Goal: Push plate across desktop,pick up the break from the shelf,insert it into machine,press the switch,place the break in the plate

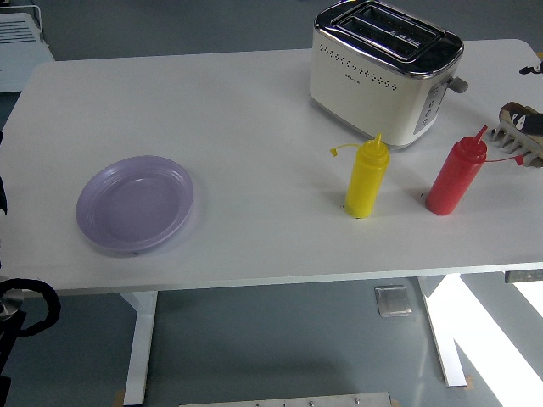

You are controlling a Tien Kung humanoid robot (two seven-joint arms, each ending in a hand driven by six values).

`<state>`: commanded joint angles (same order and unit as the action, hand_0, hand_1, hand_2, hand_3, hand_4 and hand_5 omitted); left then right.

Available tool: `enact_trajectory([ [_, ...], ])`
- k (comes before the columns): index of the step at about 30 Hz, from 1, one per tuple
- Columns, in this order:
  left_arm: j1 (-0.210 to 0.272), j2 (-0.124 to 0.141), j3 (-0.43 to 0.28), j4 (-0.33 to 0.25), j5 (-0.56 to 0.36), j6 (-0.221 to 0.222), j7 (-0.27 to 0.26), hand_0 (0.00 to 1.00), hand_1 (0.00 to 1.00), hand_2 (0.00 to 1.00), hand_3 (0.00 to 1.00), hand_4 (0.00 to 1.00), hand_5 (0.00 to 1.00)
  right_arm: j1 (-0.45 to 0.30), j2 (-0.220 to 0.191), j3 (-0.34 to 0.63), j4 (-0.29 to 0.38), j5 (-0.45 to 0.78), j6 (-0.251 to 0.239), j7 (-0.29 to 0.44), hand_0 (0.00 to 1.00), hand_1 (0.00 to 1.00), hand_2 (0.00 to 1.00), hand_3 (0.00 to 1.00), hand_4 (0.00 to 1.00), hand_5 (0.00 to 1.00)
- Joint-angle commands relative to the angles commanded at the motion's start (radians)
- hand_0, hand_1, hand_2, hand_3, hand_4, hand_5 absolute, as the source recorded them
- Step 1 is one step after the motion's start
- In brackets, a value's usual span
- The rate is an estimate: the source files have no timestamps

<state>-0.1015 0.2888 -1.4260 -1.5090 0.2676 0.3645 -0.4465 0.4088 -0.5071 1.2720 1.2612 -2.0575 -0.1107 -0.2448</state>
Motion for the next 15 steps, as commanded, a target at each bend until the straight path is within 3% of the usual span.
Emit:
enact_trajectory([
  [6, 0.001, 0.0, -0.025, 0.019, 0.007, -0.006, 0.011, 0.89, 0.801, 0.766, 0.731, 0.704, 0.998, -0.008, 0.006, 0.0, -0.012, -0.001, -0.002, -0.001, 0.806, 0.784, 0.81, 0.797, 0.744, 0.128],
  [15, -0.009, -0.003, -0.042, 0.091, 0.01, -0.027, 0.013, 0.887, 0.79, 0.758, 0.723, 0.716, 0.998, -0.004, 0.01, -0.017, -0.052, 0.006, -0.019, 0.005, 0.801, 0.779, 0.802, 0.797, 0.744, 0.13],
])
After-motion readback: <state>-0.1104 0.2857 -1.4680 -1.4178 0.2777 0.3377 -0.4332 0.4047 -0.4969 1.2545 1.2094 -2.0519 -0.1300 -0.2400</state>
